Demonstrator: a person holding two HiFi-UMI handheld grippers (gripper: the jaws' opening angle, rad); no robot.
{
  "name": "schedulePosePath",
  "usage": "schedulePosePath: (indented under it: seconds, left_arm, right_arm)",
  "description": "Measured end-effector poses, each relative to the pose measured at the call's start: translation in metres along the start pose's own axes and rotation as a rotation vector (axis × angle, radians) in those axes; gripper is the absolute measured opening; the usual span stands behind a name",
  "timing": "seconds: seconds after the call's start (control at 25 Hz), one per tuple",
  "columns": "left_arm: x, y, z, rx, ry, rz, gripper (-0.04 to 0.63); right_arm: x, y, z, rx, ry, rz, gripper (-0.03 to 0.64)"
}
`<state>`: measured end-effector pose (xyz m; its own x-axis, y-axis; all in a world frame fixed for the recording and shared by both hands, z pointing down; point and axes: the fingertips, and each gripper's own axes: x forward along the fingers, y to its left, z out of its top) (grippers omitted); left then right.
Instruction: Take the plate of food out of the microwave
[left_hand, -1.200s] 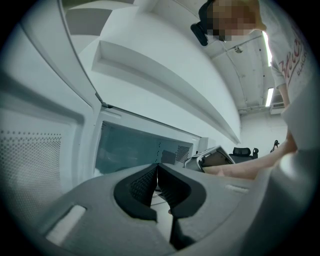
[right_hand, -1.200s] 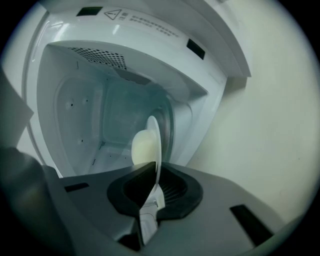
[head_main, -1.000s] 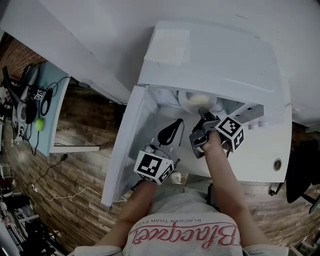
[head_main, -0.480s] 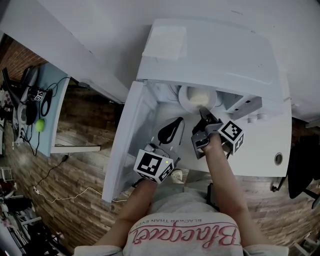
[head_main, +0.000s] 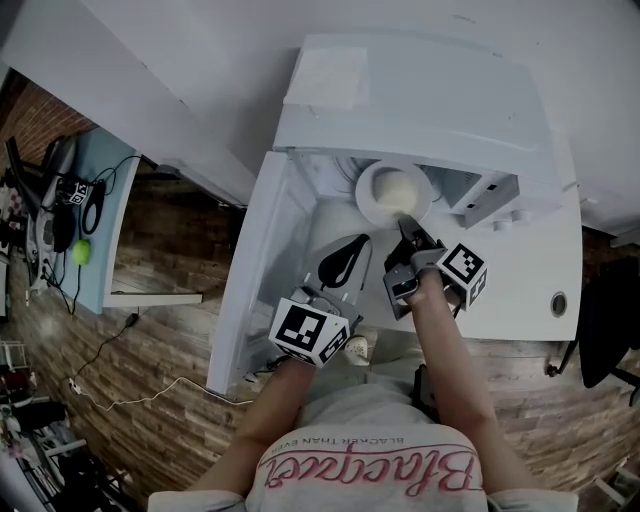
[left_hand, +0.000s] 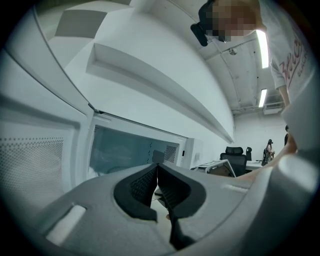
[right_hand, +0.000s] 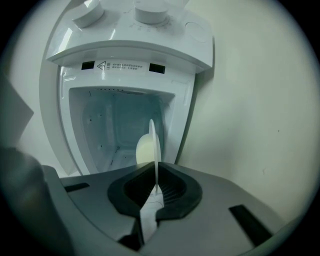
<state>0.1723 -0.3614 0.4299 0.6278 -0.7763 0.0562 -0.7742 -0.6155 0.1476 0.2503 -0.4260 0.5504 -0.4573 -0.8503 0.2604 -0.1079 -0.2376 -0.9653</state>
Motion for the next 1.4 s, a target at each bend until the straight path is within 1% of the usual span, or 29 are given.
schedulePosePath:
  seconds: [0.64, 1.04, 1.4]
  left_arm:
    - [-0.028, -0.026, 0.004, 0.015, -0.023, -0.035, 0.008]
    - [-0.053, -0.045, 0.007, 0.029, -0.045, -0.055, 0.008]
    - [-0.071, -0.052, 0.011, 0.035, -0.062, -0.043, 0.008]
  right_arm:
    - [-0.035, -0.001, -0.018, 0.012, -0.013, 0.053, 0.020]
    - [-0.065, 0.005, -0.032, -0.004, -0.029, 0.082, 0.020]
    - [-0.087, 0.009, -0.049, -0.007, -0.029, 0.107, 0.020]
